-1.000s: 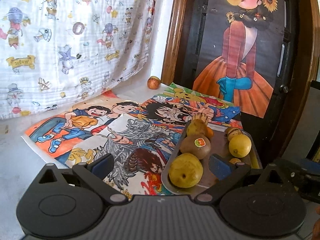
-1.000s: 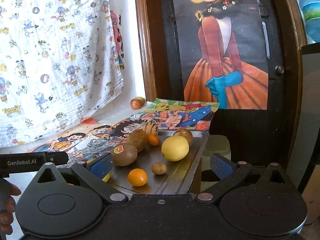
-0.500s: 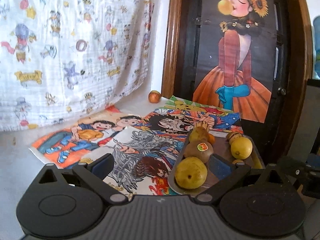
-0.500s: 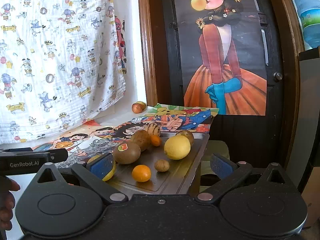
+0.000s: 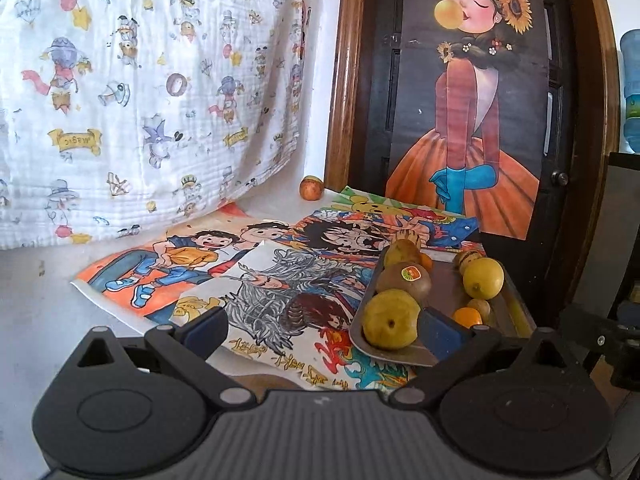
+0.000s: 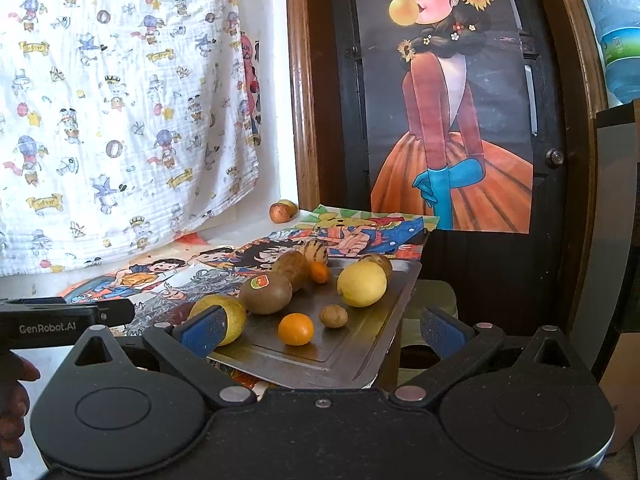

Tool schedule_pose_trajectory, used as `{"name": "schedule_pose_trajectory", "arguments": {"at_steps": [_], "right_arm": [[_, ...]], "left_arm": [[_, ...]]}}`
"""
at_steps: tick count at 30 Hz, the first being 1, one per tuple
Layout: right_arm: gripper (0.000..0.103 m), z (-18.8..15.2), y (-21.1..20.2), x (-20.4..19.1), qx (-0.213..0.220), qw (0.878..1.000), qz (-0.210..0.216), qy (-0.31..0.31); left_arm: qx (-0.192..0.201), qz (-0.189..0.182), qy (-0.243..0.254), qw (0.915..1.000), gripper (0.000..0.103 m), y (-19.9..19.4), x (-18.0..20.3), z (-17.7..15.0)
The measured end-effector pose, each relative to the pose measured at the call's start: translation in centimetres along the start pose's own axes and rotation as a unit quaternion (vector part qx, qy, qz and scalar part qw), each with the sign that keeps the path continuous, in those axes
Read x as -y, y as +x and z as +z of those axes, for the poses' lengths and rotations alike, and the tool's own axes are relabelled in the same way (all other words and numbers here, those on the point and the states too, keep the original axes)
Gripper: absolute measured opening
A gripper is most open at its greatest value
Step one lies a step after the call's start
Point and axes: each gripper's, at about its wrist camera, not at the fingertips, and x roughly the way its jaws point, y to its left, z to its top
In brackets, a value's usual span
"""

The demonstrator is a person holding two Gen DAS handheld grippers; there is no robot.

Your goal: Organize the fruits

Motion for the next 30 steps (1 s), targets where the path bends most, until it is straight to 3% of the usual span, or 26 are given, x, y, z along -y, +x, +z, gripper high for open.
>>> {"name": "schedule_pose_trajectory", "arguments": {"at_steps": [18, 30], "right_arm": [[0.102, -1.3, -1.5, -0.2, -0.014, 1.0, 0.008, 0.004], [0.102, -2.2, 0.0, -0.5, -0.049, 0.999, 0.02, 0.003]], "left_arm": [[-0.016, 0.003, 0.015, 0.9998, 0.103, -2.0, -0.1, -1.0], [-0.039, 0.004, 0.011, 0.9992, 0.103, -1.4, -0.4, -1.9]]}}
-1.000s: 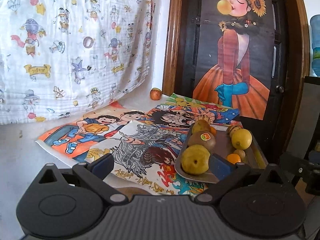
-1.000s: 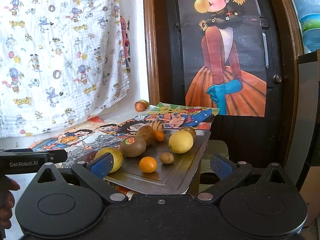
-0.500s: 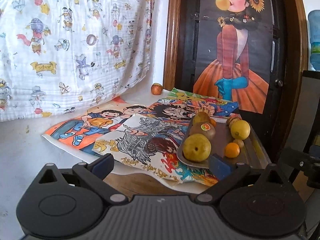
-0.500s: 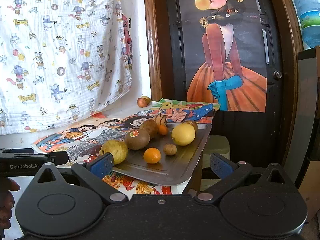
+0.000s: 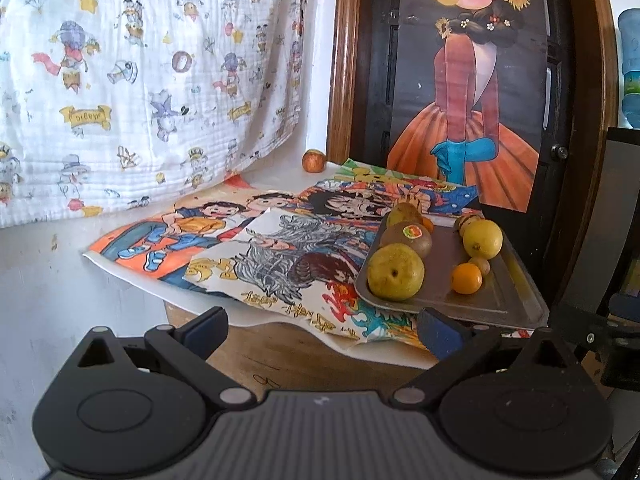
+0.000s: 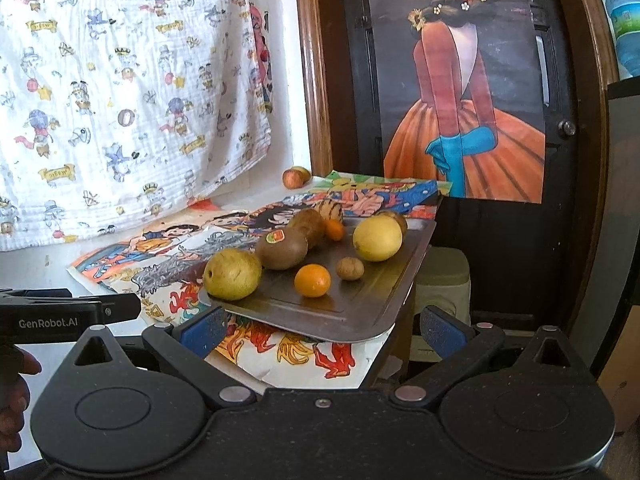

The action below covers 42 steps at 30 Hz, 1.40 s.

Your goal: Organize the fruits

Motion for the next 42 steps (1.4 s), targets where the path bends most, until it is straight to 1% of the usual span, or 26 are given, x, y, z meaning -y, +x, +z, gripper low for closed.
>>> {"name": "schedule_pose_trajectory", "arguments": {"at_steps": [12, 19, 24, 28, 42], "right_arm": [[0.102, -0.3, 1.0, 0.1, -0.015, 1.0, -0.001, 0.004], [0.102, -0.4, 1.2, 0.1, -0.017, 1.0, -0.002, 0.005], [0.102, -0.3, 1.2, 0.1, -0.016, 1.0, -0.002, 0.005], [0.102, -0.4, 0.9, 0.1, -0.007, 1.0, 0.0, 0.007], [0.102, -0.6, 0.9, 0.1, -0.008, 1.0, 0.0, 0.005]], "left_arm": [[-0.018, 0.0, -0.005, 0.9998, 0.103, 1.1, -0.2, -0.3], [-0.021, -0.001, -0.005, 0.9998, 0.103, 1.2, -0.2, -0.3], [-0.021, 0.0, -0.005, 0.9998, 0.103, 1.2, -0.2, -0.3], [-0.022, 0.001, -0.005, 0.9997, 0.103, 1.3, -0.2, -0.3], [-0.023, 0.003, -0.007, 0.9997, 0.103, 1.4, -0.3, -0.4]]}}
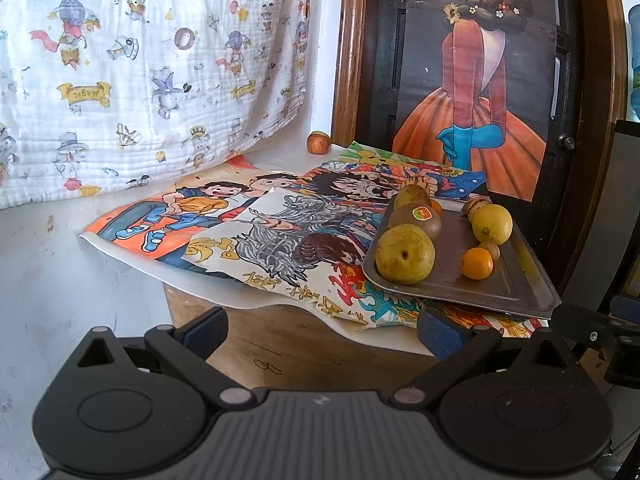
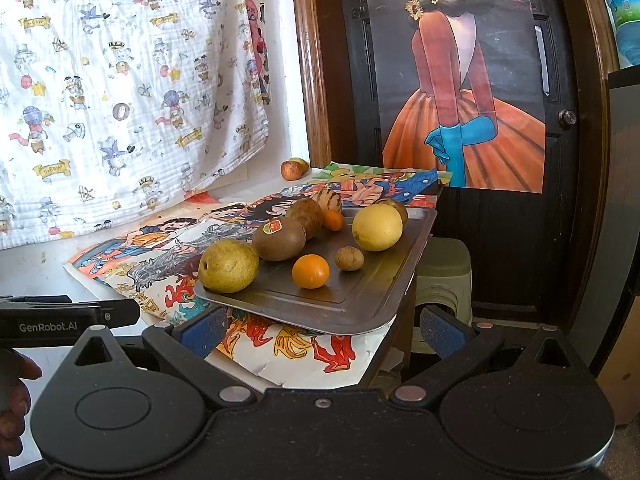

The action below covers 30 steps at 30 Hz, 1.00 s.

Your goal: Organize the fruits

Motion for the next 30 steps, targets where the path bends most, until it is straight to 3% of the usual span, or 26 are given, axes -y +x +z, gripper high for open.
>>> {"name": "schedule_pose_trajectory", "arguments": {"at_steps": [30], "right_arm": [[0.102, -0.15, -0.19, -0.26, 0.002, 1.0, 0.006, -0.005]], "left_arm": [[-0.005, 0.004, -0.01, 0.9999, 0.103, -0.13, -0.2, -0.14]]}}
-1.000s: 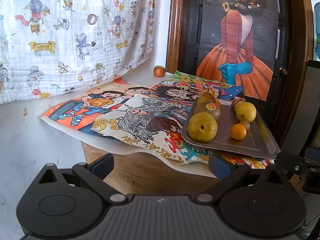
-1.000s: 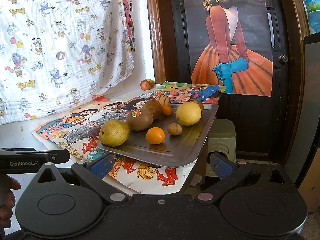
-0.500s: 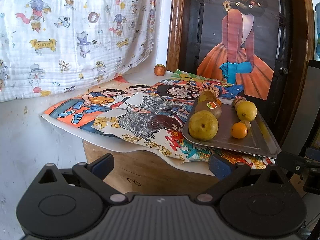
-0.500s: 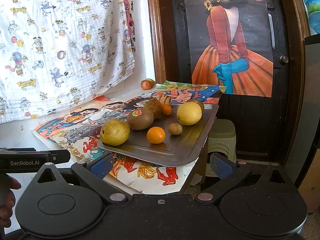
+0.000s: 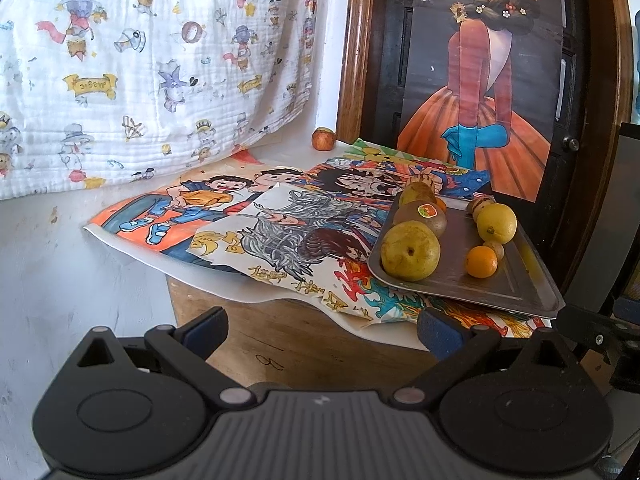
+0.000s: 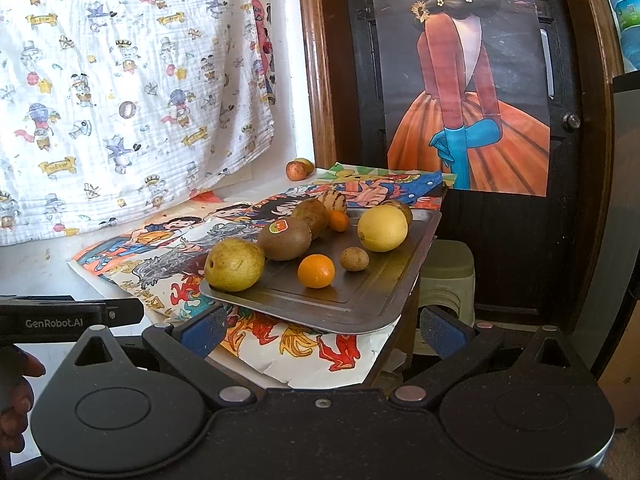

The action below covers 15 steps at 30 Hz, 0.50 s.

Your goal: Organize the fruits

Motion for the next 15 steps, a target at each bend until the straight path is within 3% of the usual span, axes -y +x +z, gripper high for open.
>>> {"name": "schedule_pose_trajectory", "arguments": {"at_steps": [15], "right_arm": [[0.102, 0.07, -0.28, -0.01, 0.0, 1.0, 0.004, -0.003]], "left_arm": [[-0.001, 0.001, -0.001, 1.0, 0.103, -0.02, -0.01, 0.03]]}}
